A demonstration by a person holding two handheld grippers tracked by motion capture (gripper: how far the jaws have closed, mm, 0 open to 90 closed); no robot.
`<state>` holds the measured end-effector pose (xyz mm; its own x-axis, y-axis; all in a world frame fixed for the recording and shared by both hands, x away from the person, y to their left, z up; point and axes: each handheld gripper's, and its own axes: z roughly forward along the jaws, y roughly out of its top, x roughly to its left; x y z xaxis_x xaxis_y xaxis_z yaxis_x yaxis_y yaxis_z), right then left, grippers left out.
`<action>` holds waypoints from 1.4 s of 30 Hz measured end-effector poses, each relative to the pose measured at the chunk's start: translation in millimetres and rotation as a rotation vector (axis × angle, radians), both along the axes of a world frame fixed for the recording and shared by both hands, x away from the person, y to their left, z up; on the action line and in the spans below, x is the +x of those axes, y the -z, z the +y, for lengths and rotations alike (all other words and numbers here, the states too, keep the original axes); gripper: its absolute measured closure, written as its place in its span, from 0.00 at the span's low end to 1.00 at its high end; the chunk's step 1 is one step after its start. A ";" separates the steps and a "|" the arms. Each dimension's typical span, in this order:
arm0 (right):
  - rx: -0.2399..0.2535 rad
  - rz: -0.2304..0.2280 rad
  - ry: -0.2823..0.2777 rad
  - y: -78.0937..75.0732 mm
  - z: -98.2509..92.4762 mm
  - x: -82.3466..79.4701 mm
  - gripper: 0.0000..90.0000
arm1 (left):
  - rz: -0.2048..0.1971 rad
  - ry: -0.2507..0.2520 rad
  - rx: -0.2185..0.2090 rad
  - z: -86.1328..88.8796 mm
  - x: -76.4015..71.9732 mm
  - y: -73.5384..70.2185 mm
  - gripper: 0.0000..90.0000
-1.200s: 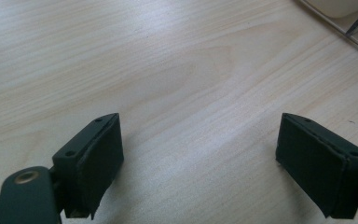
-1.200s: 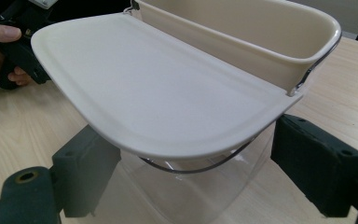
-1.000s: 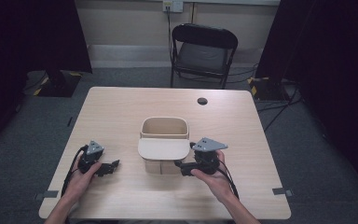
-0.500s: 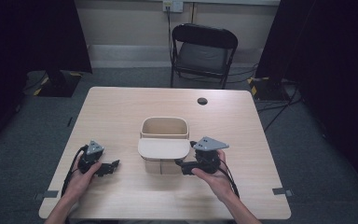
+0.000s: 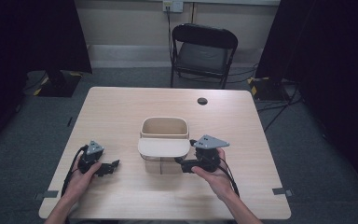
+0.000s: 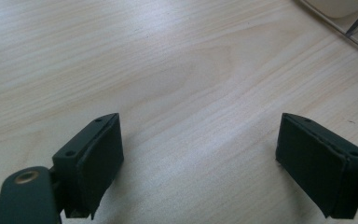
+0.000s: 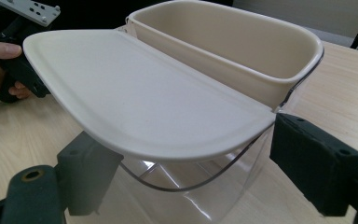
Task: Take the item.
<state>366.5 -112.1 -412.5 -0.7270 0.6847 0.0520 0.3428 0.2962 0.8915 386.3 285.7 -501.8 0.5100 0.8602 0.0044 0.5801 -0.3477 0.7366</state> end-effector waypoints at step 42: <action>0.021 -0.022 0.000 -9.3 1.4 7.5 0.20 | 0.000 0.000 0.000 0.0 0.0 0.0 0.16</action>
